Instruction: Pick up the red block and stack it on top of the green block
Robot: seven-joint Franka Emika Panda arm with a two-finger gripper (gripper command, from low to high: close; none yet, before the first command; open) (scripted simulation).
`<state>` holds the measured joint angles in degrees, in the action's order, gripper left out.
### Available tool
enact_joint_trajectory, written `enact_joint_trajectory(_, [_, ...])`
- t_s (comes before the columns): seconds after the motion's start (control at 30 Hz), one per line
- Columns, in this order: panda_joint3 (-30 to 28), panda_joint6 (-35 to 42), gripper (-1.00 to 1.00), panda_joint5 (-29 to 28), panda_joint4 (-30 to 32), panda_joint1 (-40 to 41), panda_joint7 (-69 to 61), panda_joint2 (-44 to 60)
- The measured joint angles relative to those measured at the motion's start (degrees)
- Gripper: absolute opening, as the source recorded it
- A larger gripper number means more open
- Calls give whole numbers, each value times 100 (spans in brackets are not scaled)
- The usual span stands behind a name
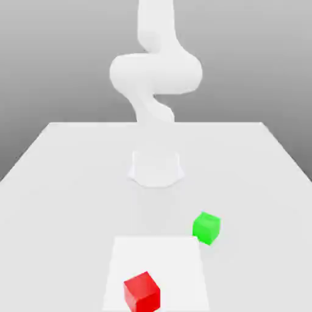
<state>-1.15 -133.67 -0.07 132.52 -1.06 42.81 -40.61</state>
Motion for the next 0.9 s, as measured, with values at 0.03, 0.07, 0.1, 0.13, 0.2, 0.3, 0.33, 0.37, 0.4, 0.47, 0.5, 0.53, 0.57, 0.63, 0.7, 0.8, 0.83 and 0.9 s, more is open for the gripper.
enact_joint_trajectory(0.03, [-52, -82, 0, 0, 32, -46, -132, 225])
enact_joint_trajectory(0.07, [-100, -160, 0, 3, 62, -88, -262, 441])
enact_joint_trajectory(0.1, [-149, -237, 0, 6, 92, -129, -390, 653])
enact_joint_trajectory(0.13, [-198, -312, 0, 11, 122, -170, -517, 862])
enact_joint_trajectory(0.2, [-290, -463, 0, 31, 181, -243, -777, 1278])
enact_joint_trajectory(0.3, [-420, -689, 0, 79, 269, -339, -1178, 1901])
enact_joint_trajectory(0.33, [-460, -764, 0, 99, 298, -368, -1315, 2108])
enact_joint_trajectory(0.37, [-507, -840, 0, 114, 328, -405, -1447, 2316])
enact_joint_trajectory(0.4, [-537, -914, 0, 142, 357, -424, -1590, 2524])
enact_joint_trajectory(0.47, [-583, -1061, 0, 199, 415, -448, -1876, 2941])
enact_joint_trajectory(0.5, [-603, -1137, 0, 229, 444, -457, -2020, 3149])
enact_joint_trajectory(0.53, [-622, -1212, 0, 258, 474, -467, -2162, 3358])
enact_joint_trajectory(0.57, [-638, -1287, 0, 286, 503, -473, -2305, 3566])
enact_joint_trajectory(0.63, [-643, -1436, 0, 336, 562, -460, -2585, 3983])
enact_joint_trajectory(0.7, [-635, -1584, 0, 367, 619, -434, -2849, 4398])
enact_joint_trajectory(0.8, [-597, -1812, 0, 373, 709, -365, -3222, 5018])
enact_joint_trajectory(0.83, [-579, -1902, 0, 369, 729, -339, -3324, 5224])
enact_joint_trajectory(0.9, [-519, -2186, 0, 429, 703, -285, -3446, 5639])
